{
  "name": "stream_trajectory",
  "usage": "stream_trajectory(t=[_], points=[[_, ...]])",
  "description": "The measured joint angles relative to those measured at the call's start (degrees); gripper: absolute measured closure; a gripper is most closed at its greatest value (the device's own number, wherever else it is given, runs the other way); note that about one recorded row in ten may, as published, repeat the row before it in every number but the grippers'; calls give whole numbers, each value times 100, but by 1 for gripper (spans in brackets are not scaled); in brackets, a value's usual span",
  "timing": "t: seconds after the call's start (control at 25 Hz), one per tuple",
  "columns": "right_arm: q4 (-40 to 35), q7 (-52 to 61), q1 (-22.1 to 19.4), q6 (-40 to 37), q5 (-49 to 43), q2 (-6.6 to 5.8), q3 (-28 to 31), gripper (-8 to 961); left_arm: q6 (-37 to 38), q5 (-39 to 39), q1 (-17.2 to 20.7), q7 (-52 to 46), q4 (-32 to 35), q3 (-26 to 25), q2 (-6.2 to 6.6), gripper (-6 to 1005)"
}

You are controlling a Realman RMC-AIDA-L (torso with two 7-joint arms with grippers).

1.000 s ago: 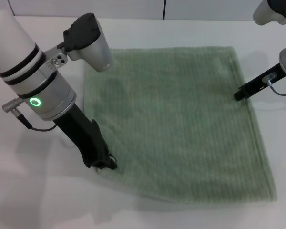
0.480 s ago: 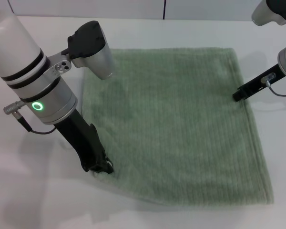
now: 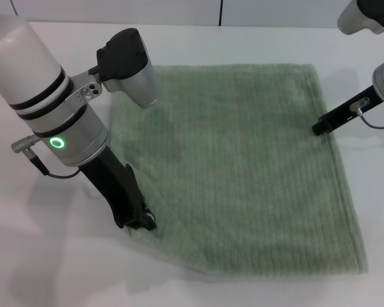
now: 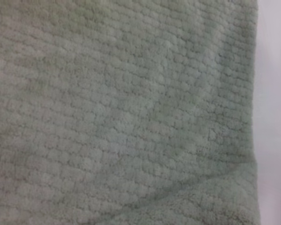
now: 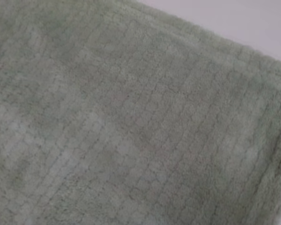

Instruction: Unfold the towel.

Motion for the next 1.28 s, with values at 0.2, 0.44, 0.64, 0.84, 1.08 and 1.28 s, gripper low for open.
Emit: stream_trajectory(t=[0.2, 0.44, 0.64, 0.84, 1.08, 1.28], points=[[3, 0, 0, 8, 0, -2, -4, 951, -3, 1, 1, -3, -18, 4, 2, 927], [7, 0, 11, 19, 0, -3, -4, 951, -10, 30, -16, -69, -69, 78, 18, 839], [9, -1, 21, 24, 0, -3, -4, 951, -21, 121, 18, -74, -8, 43, 36, 766], [9, -2, 25, 32, 0, -2, -4, 951, -63, 225, 30, -48, 90, -27, 50, 608], [9, -3, 26, 40, 0, 1, 11, 951, -576, 214, 88, 107, 217, -126, 33, 536], [9, -3, 26, 84, 0, 3, 39, 951, -1654, -301, 241, 339, 95, -168, 6, 540]])
